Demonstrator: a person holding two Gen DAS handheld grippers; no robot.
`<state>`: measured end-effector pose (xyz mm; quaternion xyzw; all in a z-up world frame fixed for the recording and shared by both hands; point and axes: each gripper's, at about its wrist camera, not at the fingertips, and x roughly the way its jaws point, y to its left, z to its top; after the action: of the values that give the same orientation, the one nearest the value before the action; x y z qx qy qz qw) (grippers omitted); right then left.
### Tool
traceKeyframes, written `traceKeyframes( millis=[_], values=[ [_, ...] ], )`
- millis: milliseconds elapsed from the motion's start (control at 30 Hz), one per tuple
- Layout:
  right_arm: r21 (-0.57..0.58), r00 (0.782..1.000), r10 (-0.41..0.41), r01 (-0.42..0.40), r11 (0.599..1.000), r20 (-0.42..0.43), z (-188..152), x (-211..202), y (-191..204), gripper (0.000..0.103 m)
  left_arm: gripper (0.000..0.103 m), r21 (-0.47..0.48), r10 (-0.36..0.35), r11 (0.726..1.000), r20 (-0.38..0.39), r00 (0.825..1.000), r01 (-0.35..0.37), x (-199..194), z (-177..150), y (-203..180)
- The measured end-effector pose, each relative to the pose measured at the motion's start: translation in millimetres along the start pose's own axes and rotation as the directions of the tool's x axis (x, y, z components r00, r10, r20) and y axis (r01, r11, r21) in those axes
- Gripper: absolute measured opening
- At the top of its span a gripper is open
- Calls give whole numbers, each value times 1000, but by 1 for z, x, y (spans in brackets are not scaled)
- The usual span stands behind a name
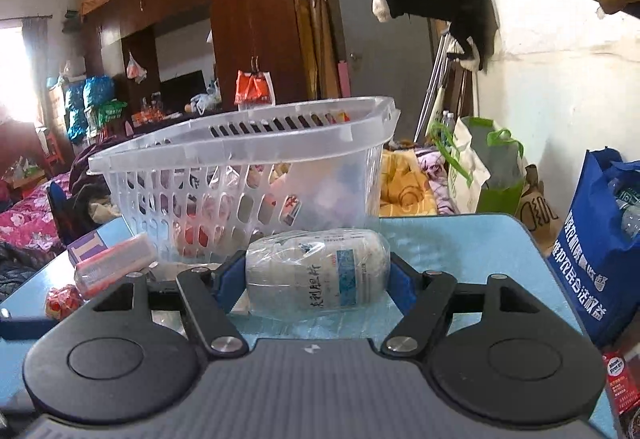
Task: Organize objects
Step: 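Grasp the red gift box with the left tool while the right tool holds the white bottle, then carry the red gift box and white bottle into the basket and open both tools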
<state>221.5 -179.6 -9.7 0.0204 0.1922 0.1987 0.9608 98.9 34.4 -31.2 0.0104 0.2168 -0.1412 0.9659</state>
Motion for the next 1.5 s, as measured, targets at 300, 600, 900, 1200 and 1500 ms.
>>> traceKeyframes(
  millis=[300, 600, 900, 1200, 1500],
  values=[
    [11, 1000, 12, -12, 1000, 14, -1, -3, 0, 74, 89, 93, 10, 996, -43, 999, -6, 1, -21, -22],
    [8, 1000, 19, -20, 1000, 20, -3, -4, 1, 74, 57, 34, 59, 998, 32, 998, -60, -7, -23, -9],
    [-34, 997, 36, -34, 999, 67, -4, -13, 8, 74, 57, 16, 67, 997, 127, 990, -69, -16, -21, -2],
    [-38, 996, 44, -41, 998, 81, -4, -15, 9, 74, 57, 18, 72, 997, 162, 984, -76, -20, -21, 1],
    [-68, 979, 105, -94, 993, 177, -13, -46, 17, 74, 57, 30, 9, 999, 240, 971, -17, -28, -25, -3]
  ],
)
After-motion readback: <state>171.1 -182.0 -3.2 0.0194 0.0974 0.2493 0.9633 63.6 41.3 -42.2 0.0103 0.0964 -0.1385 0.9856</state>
